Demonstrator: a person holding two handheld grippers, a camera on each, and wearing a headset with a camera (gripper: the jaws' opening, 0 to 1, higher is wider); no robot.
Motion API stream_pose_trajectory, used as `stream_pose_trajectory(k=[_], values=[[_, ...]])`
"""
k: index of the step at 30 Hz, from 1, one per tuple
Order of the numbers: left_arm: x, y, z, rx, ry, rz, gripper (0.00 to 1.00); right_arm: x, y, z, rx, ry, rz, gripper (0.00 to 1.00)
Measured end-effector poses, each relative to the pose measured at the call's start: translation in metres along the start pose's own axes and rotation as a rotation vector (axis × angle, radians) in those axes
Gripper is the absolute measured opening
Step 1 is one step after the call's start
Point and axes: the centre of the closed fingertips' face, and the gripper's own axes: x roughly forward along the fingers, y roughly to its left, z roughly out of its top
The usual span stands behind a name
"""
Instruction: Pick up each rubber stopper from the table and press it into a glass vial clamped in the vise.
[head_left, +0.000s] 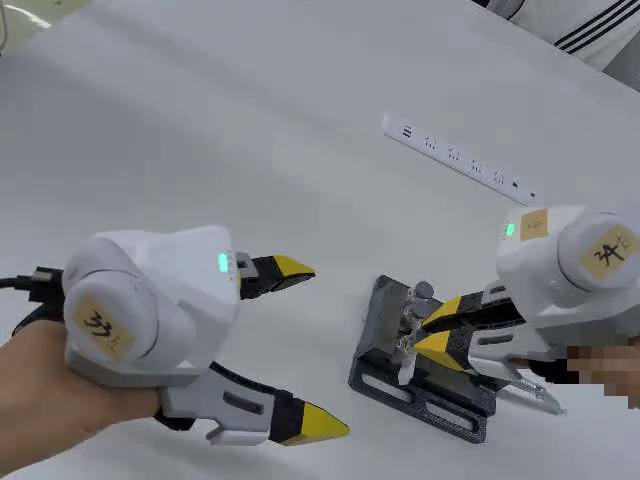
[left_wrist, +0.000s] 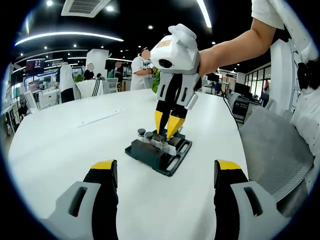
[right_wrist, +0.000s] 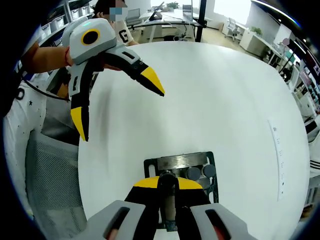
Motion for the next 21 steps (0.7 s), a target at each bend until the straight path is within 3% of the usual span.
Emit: stream_pose_trajectory(k=[21], values=[[-0.0003, -0.0005, -0.0009, -0.006, -0.001, -0.002, 0.78, 0.0035, 0.0005, 0.0011, -0.014, 0.015, 0.006, 0.05]])
